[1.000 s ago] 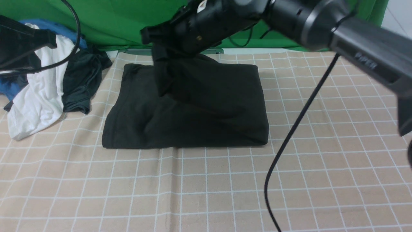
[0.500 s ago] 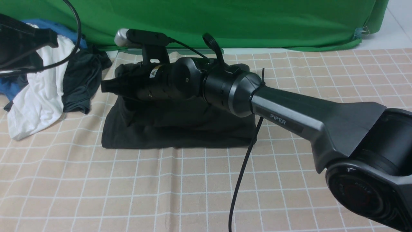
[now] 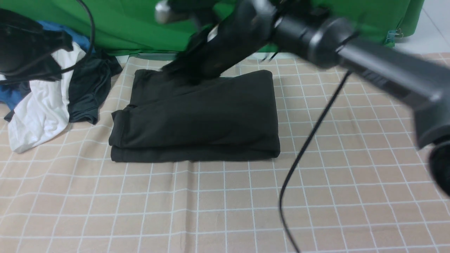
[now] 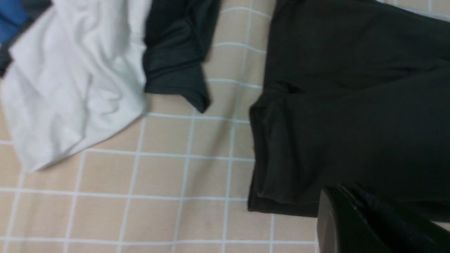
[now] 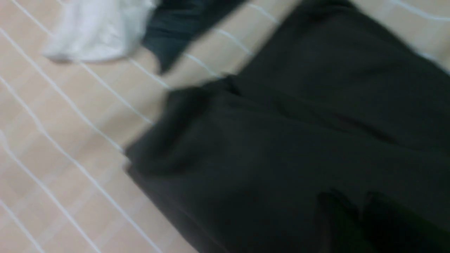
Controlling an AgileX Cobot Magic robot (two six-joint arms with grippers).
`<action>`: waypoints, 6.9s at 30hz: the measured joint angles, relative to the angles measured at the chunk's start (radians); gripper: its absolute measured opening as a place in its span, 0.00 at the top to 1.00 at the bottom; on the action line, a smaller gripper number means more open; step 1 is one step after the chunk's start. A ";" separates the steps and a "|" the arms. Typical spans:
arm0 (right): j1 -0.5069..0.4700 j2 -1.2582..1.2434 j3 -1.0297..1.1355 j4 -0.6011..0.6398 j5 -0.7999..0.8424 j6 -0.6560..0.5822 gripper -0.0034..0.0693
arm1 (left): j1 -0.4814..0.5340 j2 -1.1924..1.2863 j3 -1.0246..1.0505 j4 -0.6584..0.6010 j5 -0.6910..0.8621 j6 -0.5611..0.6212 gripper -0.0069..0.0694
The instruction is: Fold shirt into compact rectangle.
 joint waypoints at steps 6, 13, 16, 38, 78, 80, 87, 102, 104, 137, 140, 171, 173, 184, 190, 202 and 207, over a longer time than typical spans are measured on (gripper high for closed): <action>-0.125 -0.085 -0.001 -0.075 0.203 0.000 0.90 | -0.070 0.163 0.000 -0.078 -0.013 0.074 0.89; -0.246 -0.108 -0.001 -0.084 0.367 0.000 0.90 | -0.123 0.370 0.000 -0.084 -0.133 0.076 0.89; -0.267 -0.119 0.001 -0.089 0.370 0.000 0.90 | -0.118 0.418 0.000 -0.046 -0.130 0.050 0.89; -0.297 -0.208 0.143 -0.140 0.382 -0.027 0.84 | -0.095 0.338 0.000 0.115 -0.053 -0.066 0.69; -0.232 0.100 0.193 0.139 0.335 -0.052 0.17 | -0.095 0.510 -0.009 -0.068 -0.052 0.091 0.84; -0.225 0.115 0.193 0.144 0.325 -0.057 0.20 | -0.095 0.510 -0.009 -0.068 -0.052 0.091 0.84; -0.222 0.114 0.193 0.143 0.314 -0.156 0.79 | -0.095 0.500 -0.009 -0.078 -0.045 0.102 0.84; -0.222 -0.318 0.641 0.022 0.351 -0.104 0.82 | -0.203 0.127 0.325 -0.144 -0.047 0.008 0.86; -0.222 -0.343 0.722 0.020 0.332 -0.099 0.82 | -0.239 0.102 0.379 -0.151 -0.074 -0.007 0.86; -0.222 -1.363 1.011 -0.259 -0.122 0.035 0.90 | -0.302 -0.608 0.411 0.046 0.048 -0.062 0.89; -0.222 -1.565 1.154 -0.267 -0.326 0.035 0.90 | -0.302 -0.793 0.486 0.042 0.015 -0.062 0.88; -0.222 -2.151 1.708 -0.267 -0.789 -0.025 0.64 | -0.302 -1.404 0.850 0.040 -0.297 -0.059 0.88; -0.222 -2.151 1.708 -0.267 -0.787 -0.025 0.63 | -0.302 -1.404 0.850 0.040 -0.297 -0.059 0.88; -0.222 -2.151 1.708 -0.267 -0.787 -0.024 0.63 | -0.302 -1.404 0.893 0.094 -0.401 -0.016 0.88; -0.222 -2.151 1.708 -0.267 -0.787 -0.024 0.63 | -0.223 -1.446 1.077 0.191 -0.635 -0.011 0.88; -0.222 -2.151 1.708 -0.267 -0.787 -0.024 0.63 | -0.055 -1.493 1.327 0.237 -0.692 -0.012 0.88; -0.222 -2.151 1.708 -0.267 -0.787 -0.024 0.63 | -0.055 -1.493 1.327 0.240 -0.685 -0.012 0.88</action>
